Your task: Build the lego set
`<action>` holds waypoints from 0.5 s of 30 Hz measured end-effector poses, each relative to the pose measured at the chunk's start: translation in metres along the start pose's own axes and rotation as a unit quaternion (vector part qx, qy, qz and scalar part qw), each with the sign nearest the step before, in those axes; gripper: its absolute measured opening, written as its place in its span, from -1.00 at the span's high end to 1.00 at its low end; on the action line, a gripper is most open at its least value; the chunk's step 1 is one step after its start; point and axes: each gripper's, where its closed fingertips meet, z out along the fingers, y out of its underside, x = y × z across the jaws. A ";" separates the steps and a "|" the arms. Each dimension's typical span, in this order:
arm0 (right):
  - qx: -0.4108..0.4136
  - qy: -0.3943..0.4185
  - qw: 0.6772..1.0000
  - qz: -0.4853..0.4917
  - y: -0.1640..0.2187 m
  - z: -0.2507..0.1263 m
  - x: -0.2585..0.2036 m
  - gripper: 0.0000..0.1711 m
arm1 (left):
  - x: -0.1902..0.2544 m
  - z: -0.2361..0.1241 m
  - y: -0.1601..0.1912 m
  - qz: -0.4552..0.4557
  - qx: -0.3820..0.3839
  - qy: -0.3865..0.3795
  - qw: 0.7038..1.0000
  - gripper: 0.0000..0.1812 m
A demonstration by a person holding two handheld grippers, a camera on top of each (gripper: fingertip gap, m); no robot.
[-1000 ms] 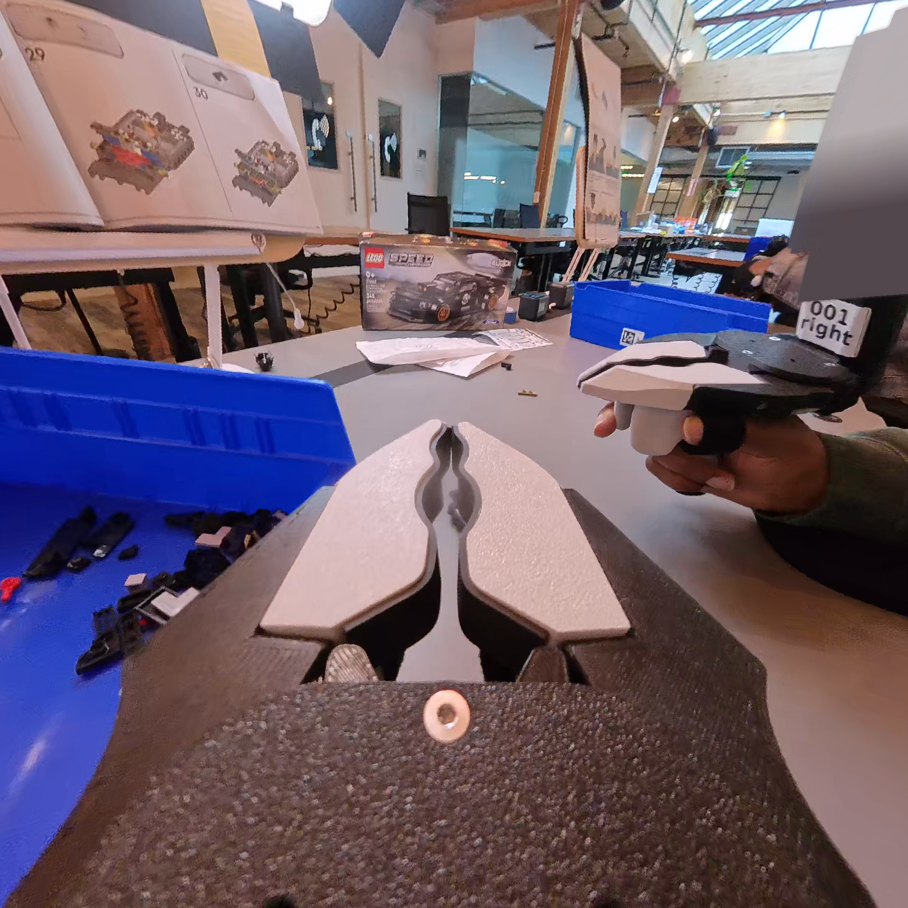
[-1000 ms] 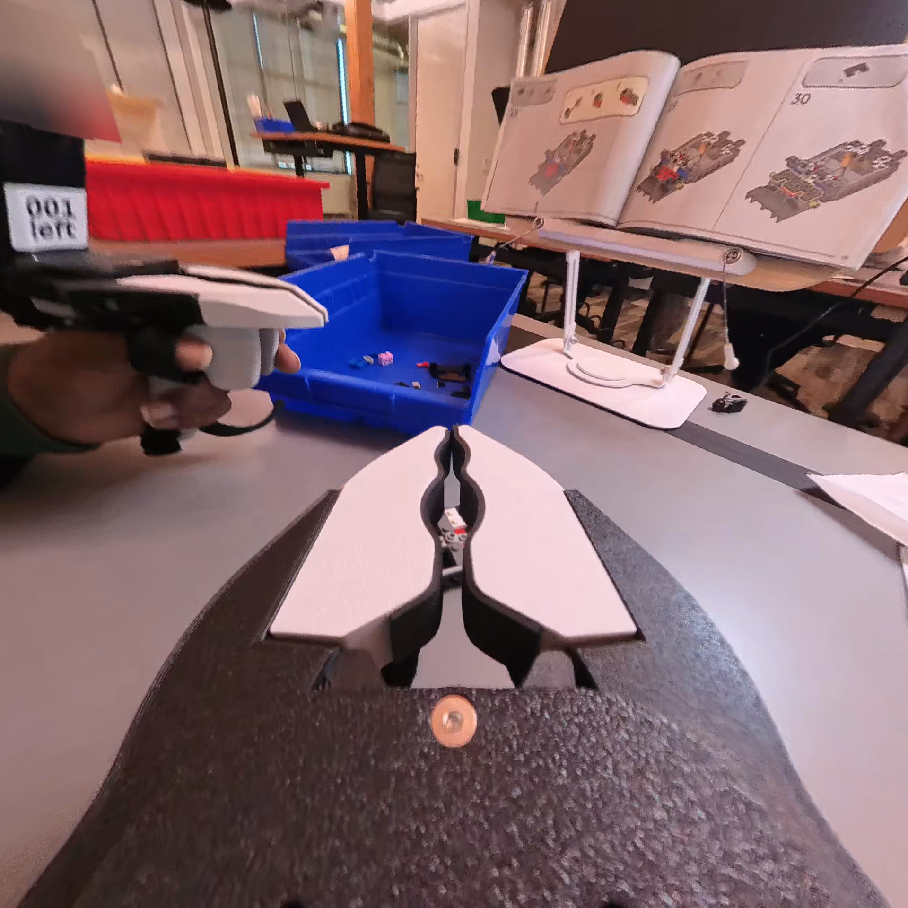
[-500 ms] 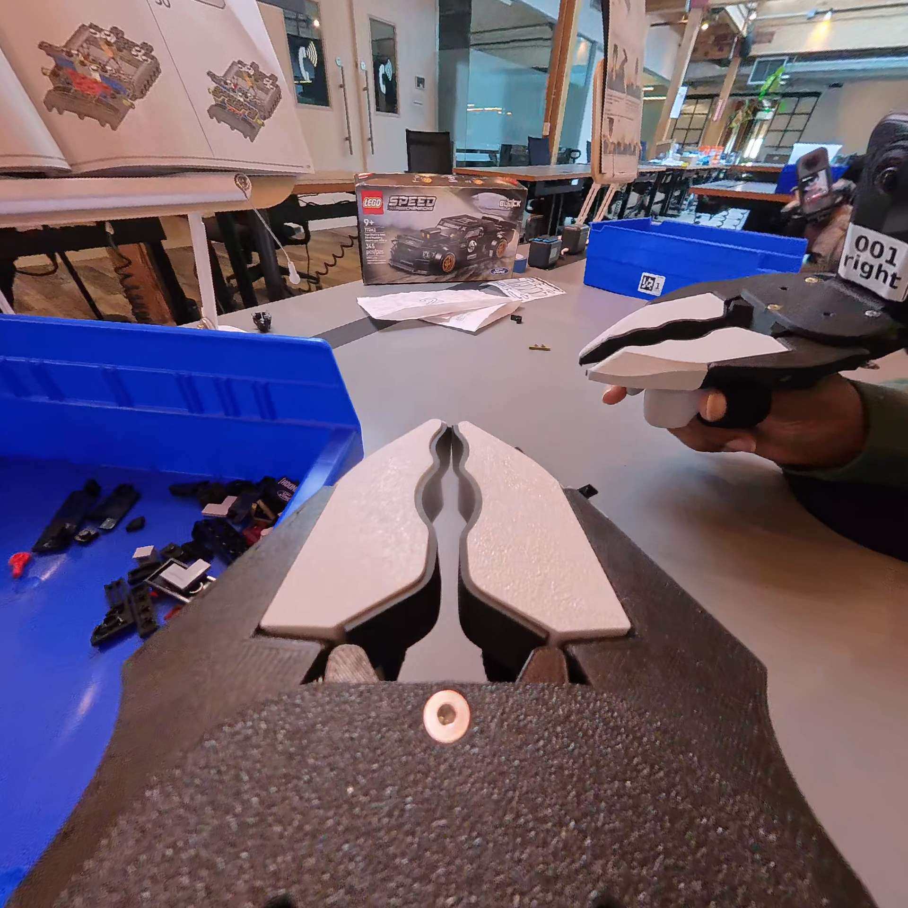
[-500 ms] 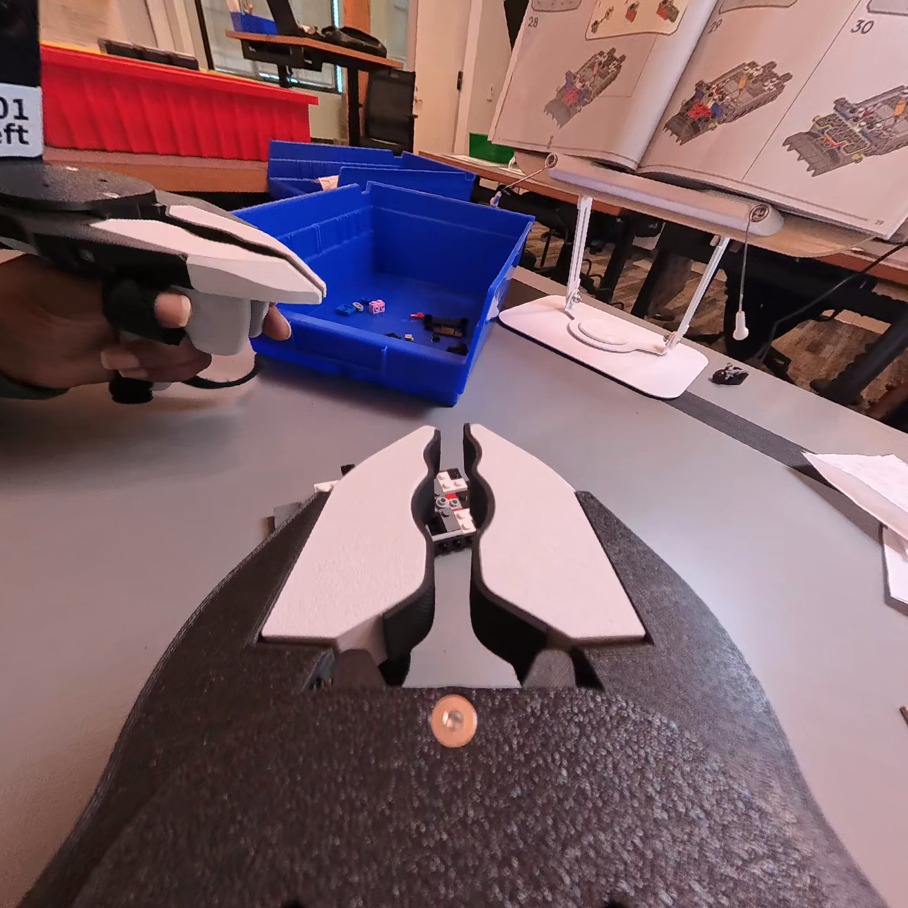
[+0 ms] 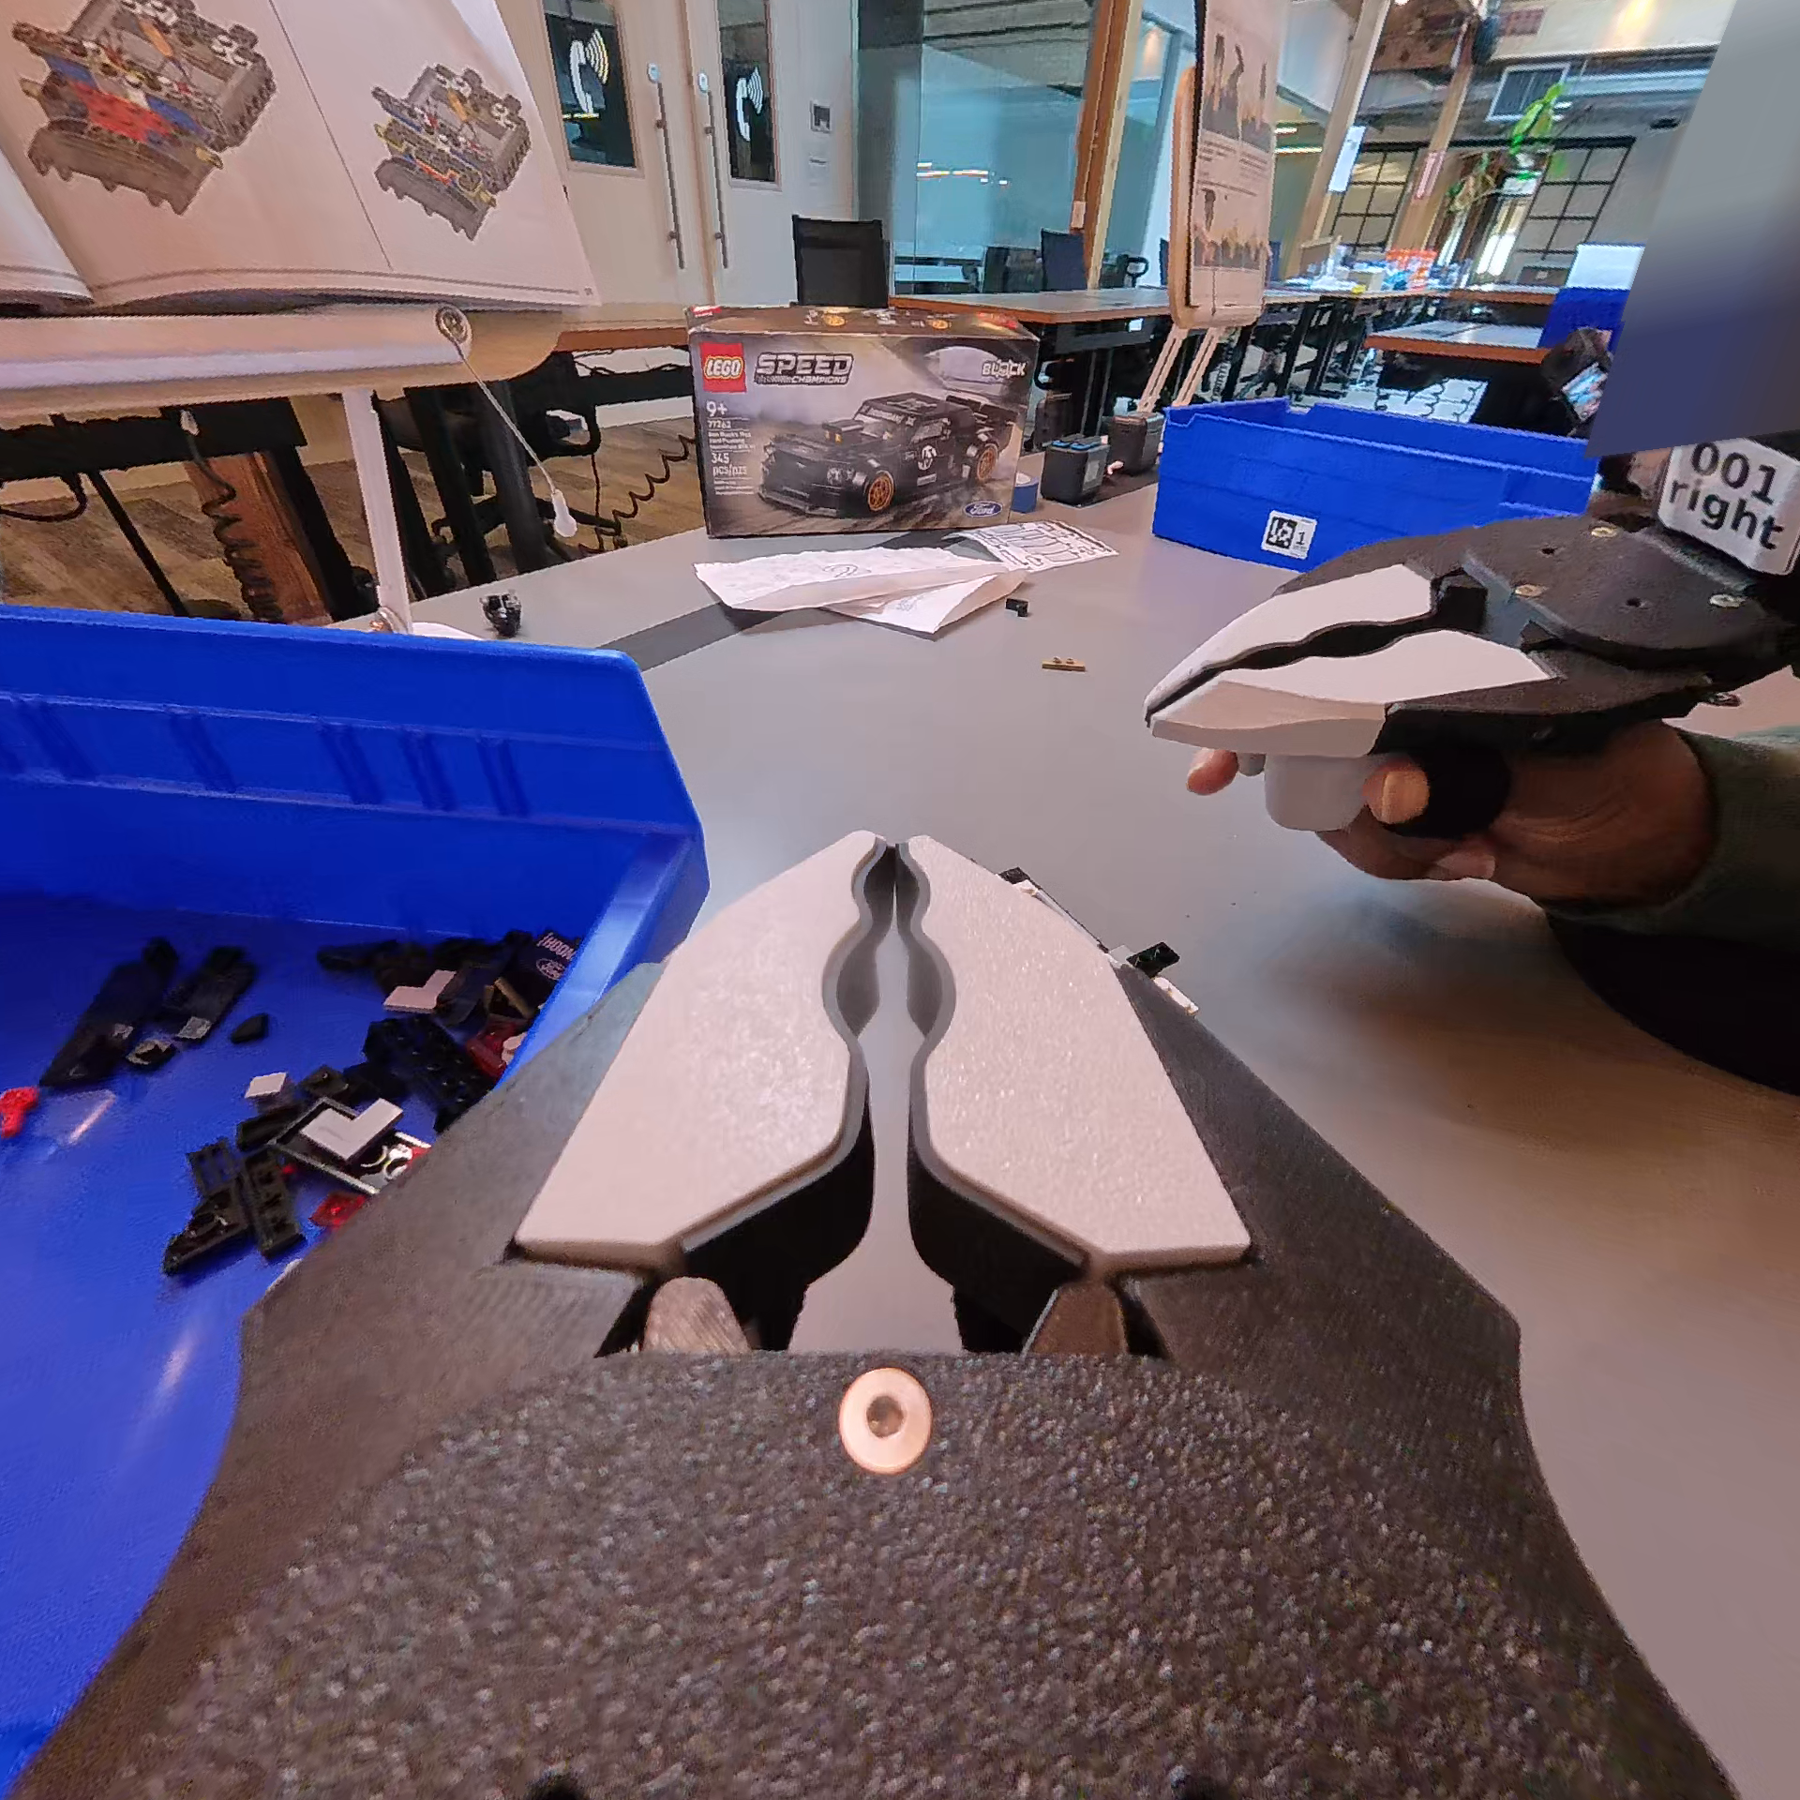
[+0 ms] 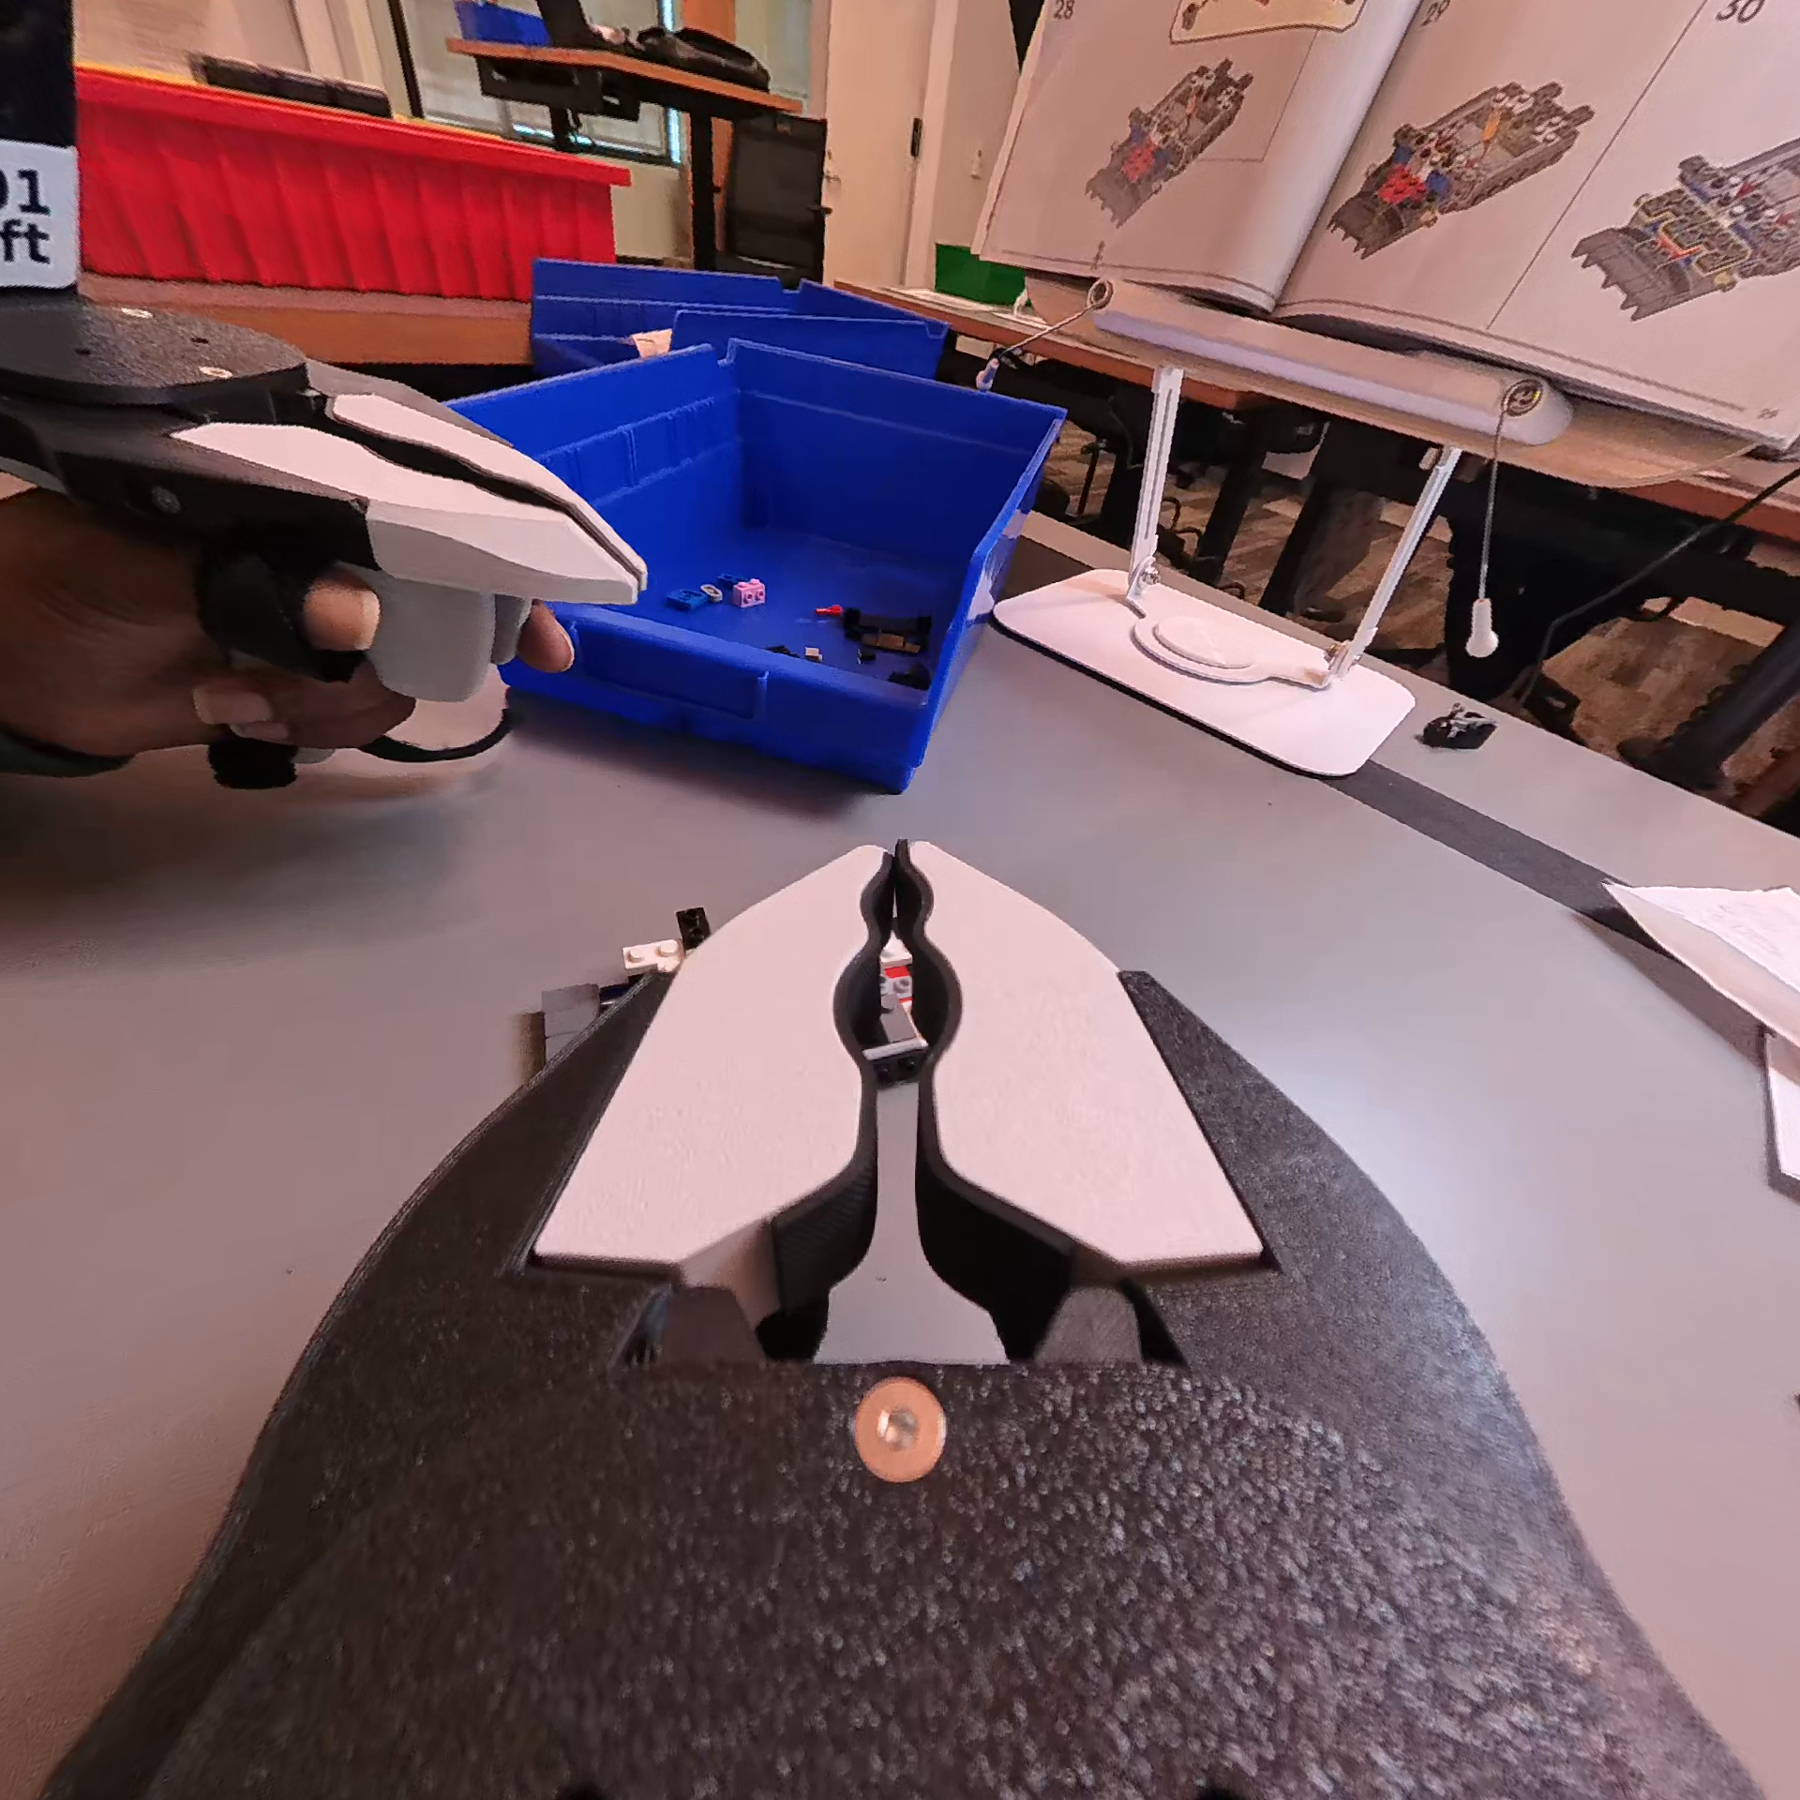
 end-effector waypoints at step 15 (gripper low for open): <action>-0.008 -0.007 1.000 -0.017 0.002 -0.001 -0.005 1.00 | 0.000 0.004 0.012 0.012 -0.023 -0.003 1.000 1.00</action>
